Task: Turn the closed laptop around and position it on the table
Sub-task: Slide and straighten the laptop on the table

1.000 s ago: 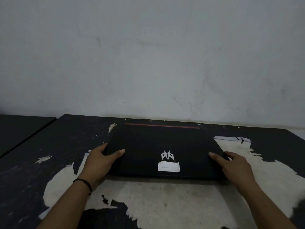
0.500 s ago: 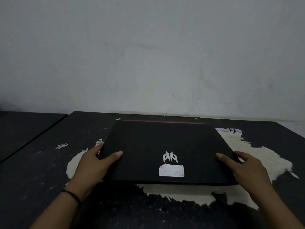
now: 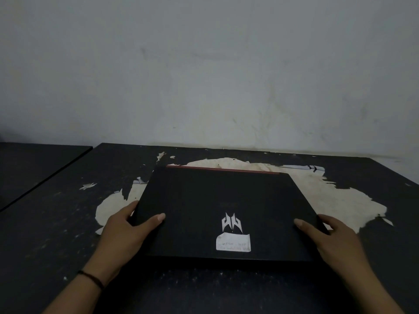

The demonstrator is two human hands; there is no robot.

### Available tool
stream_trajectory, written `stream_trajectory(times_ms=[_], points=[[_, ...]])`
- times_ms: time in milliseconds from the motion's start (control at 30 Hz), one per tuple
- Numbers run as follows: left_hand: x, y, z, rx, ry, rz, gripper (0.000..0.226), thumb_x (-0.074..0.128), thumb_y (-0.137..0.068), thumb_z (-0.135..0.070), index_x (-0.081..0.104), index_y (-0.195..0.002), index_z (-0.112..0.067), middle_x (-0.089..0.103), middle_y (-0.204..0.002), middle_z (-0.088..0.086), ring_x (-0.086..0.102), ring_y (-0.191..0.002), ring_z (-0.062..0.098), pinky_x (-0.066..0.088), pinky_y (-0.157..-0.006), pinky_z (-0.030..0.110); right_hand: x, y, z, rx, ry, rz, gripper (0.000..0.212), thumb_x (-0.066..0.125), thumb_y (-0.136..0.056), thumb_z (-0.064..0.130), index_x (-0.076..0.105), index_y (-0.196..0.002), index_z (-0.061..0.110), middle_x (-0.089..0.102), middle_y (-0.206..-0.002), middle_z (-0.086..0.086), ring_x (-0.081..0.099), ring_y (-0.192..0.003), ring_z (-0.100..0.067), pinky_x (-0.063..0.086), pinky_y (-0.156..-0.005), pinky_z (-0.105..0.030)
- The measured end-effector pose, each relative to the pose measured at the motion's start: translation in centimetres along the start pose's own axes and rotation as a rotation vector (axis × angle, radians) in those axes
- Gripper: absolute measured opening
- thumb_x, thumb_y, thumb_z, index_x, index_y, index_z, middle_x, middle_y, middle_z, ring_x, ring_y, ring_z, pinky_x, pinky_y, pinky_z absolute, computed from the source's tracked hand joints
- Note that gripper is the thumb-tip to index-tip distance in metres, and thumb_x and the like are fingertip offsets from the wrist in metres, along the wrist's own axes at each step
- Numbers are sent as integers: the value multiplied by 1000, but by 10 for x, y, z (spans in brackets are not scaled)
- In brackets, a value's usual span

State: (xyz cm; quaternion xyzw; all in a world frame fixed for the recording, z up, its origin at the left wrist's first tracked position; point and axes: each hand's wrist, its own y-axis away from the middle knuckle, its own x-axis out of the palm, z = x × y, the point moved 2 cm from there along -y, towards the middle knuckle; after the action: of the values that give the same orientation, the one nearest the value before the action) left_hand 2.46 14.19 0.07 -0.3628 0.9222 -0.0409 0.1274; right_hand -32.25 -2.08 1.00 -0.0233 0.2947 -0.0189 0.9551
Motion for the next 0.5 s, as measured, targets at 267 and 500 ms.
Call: stream_trajectory(times_ms=[267,500], points=[[1,4,12,-53,-107,-59,74,77,-68,-41,48,-133,-20,52,-111,-8,50,-78,-2,37,-58,10,2,1,-7,1,-1,10,83,67,-63,62,49,-131,18,55,-132,-13,56,-107,-29,45,-79,-36],[0,4,14,-145,-106,-9,62,73,-70,-45,49,-123,-26,57,-100,-6,62,-84,11,48,-62,23,2,-5,-8,16,6,27,83,68,-63,61,50,-131,17,52,-136,-11,54,-114,-31,45,-88,-42]])
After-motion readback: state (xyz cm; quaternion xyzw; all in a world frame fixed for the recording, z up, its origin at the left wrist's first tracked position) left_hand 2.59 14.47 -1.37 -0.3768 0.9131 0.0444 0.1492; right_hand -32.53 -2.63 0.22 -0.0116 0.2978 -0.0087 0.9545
